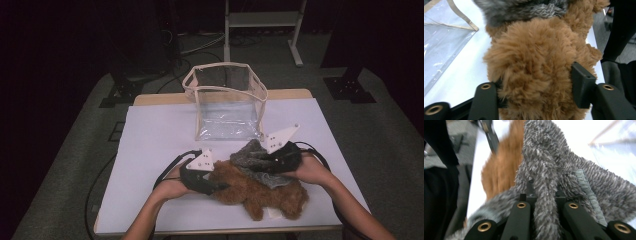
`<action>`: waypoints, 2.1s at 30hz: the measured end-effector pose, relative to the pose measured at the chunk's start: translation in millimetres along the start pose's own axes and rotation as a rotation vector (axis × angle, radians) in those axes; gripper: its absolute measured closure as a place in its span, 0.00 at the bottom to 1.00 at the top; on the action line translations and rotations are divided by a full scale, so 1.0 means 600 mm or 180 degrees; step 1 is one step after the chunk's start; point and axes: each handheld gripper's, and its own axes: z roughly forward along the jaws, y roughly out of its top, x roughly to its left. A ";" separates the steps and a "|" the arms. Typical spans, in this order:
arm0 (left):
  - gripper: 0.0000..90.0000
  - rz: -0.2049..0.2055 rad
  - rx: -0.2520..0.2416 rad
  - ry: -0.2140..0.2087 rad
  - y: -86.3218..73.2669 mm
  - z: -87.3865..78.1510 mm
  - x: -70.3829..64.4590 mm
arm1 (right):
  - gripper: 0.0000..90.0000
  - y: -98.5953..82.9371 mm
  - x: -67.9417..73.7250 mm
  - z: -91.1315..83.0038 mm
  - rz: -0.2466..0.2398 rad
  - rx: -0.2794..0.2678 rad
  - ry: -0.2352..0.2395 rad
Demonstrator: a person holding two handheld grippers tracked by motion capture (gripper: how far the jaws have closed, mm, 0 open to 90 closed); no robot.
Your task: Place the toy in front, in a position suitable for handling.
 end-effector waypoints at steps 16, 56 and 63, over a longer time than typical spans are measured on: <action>0.36 -0.0211 -0.0166 -0.0247 -0.028 0.011 0.012 | 0.90 -0.024 0.010 -0.020 0.0102 -0.0099 0.0026; 0.47 -0.0578 -0.0448 -0.0225 -0.026 0.029 0.025 | 0.90 -0.050 -0.001 -0.020 0.0325 -0.0240 0.0090; 0.49 -0.0354 -0.0457 -0.0024 0.031 -0.042 0.031 | 0.90 -0.002 -0.001 -0.019 0.0210 -0.0461 0.0064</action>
